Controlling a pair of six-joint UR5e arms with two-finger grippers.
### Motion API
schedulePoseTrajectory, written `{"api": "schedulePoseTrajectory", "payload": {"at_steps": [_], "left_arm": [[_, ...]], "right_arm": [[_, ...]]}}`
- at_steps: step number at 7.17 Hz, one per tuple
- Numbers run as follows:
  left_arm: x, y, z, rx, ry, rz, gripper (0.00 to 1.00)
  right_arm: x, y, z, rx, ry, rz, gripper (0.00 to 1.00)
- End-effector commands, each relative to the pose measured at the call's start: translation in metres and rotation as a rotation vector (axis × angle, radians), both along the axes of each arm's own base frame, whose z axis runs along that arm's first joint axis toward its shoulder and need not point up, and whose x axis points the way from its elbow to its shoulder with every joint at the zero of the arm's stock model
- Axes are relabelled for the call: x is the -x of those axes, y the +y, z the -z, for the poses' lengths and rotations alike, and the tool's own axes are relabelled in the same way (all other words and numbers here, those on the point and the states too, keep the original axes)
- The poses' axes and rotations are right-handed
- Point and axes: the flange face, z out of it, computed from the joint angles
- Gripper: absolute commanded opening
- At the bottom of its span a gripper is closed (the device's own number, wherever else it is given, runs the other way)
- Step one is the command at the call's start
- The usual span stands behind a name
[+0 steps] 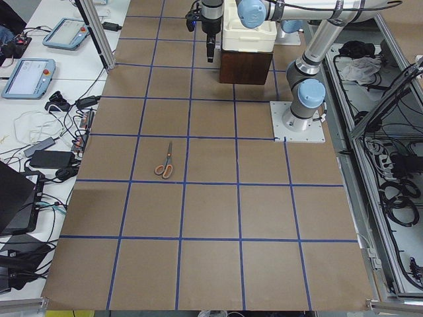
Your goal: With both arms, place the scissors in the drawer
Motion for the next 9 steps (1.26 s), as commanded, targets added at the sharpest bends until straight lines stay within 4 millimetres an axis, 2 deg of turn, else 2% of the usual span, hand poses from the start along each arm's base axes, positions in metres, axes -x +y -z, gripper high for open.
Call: {"api": "schedulePoseTrajectory", "payload": {"at_steps": [1, 3, 4, 5, 7, 8, 9], "left_arm": [[0.000, 0.000, 0.000, 0.000, 0.002, 0.000, 1.00], [0.000, 0.000, 0.000, 0.000, 0.003, 0.000, 1.00], [0.000, 0.000, 0.000, 0.000, 0.003, 0.000, 1.00], [0.001, 0.000, 0.000, 0.001, 0.006, 0.002, 1.00], [-0.004, -0.002, -0.002, 0.010, -0.010, 0.008, 1.00], [-0.011, -0.005, -0.001, 0.007, -0.012, 0.032, 1.00], [-0.022, -0.012, 0.006, -0.002, -0.007, 0.079, 1.00]], "right_arm": [[0.000, 0.001, 0.005, -0.012, 0.000, 0.001, 1.00], [-0.004, 0.001, 0.005, -0.002, -0.016, -0.078, 1.00], [-0.013, 0.002, 0.006, -0.004, -0.089, -0.126, 1.00], [-0.021, 0.000, 0.012, -0.014, -0.082, -0.169, 1.00], [-0.055, -0.004, 0.039, -0.051, -0.053, -0.319, 1.00], [-0.077, 0.001, 0.043, -0.045, -0.014, -0.490, 1.00], [-0.083, -0.003, 0.046, -0.013, 0.089, -0.671, 1.00]]}}
